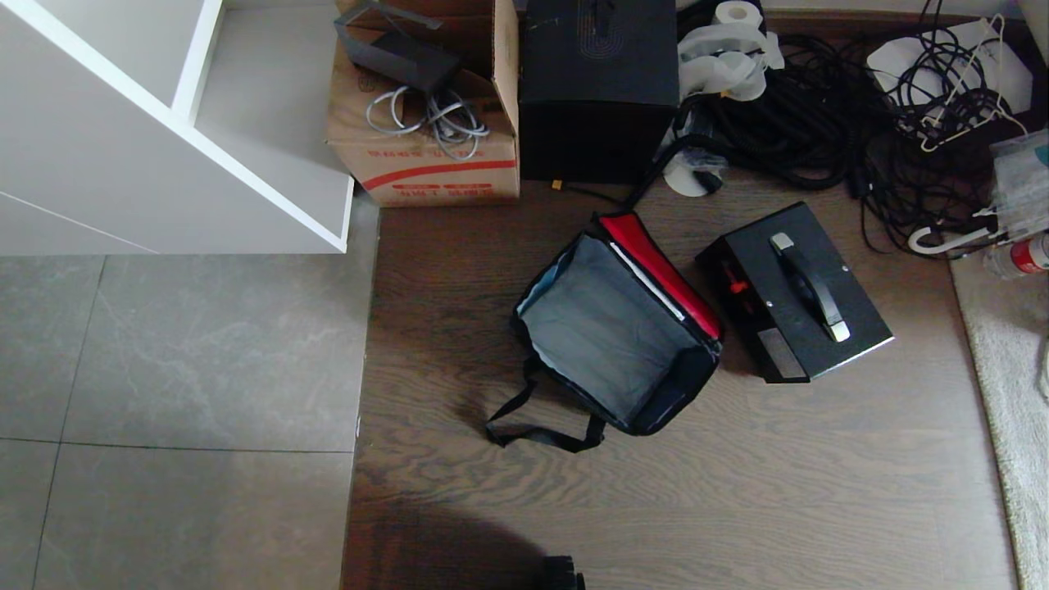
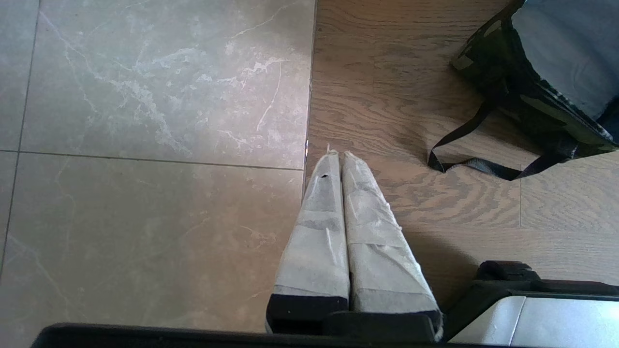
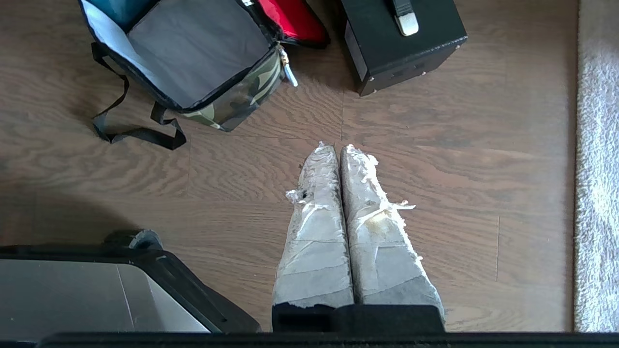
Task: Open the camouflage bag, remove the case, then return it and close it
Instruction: Grip the handle again
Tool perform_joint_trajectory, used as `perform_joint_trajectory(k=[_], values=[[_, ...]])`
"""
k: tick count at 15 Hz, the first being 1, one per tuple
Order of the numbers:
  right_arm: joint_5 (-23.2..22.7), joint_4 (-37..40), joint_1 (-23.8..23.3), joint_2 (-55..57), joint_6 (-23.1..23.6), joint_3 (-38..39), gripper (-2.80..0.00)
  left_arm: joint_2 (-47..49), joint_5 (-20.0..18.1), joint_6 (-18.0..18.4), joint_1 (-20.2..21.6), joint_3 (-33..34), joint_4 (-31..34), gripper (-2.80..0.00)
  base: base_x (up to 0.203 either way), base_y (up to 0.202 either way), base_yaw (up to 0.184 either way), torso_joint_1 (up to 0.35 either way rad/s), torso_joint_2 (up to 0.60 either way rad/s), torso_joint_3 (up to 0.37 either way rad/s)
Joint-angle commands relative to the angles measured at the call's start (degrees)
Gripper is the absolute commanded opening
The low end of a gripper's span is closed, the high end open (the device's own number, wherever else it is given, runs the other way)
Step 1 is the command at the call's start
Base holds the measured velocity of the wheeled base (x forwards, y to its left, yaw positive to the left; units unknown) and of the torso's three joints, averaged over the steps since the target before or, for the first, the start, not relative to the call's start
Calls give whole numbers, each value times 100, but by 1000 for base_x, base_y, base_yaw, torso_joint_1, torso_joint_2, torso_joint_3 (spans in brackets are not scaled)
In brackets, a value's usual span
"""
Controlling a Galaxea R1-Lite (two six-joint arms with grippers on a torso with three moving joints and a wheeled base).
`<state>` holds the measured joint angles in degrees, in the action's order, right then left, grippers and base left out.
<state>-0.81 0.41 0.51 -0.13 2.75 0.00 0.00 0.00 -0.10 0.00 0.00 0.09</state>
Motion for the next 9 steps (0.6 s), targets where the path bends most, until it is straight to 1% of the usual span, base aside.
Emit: perform_joint_trajectory(k=[1, 6, 7, 8, 9], values=[[2, -33, 2, 13, 86, 9, -280, 9, 0, 1, 0, 0, 0, -280, 0, 0, 0, 0, 0, 0], [37, -54, 2, 21, 37, -56, -280, 9, 0, 1, 0, 0, 0, -280, 0, 0, 0, 0, 0, 0], [19, 79, 0, 77, 59, -311, -280, 9, 0, 1, 0, 0, 0, -280, 0, 0, 0, 0, 0, 0], [-4, 425, -2, 171, 85, -779, -280, 9, 0, 1, 0, -9, 0, -280, 0, 0, 0, 0, 0, 0], [-15, 1054, -4, 270, 105, -1392, -280, 9, 0, 1, 0, 0, 0, -280, 0, 0, 0, 0, 0, 0]])
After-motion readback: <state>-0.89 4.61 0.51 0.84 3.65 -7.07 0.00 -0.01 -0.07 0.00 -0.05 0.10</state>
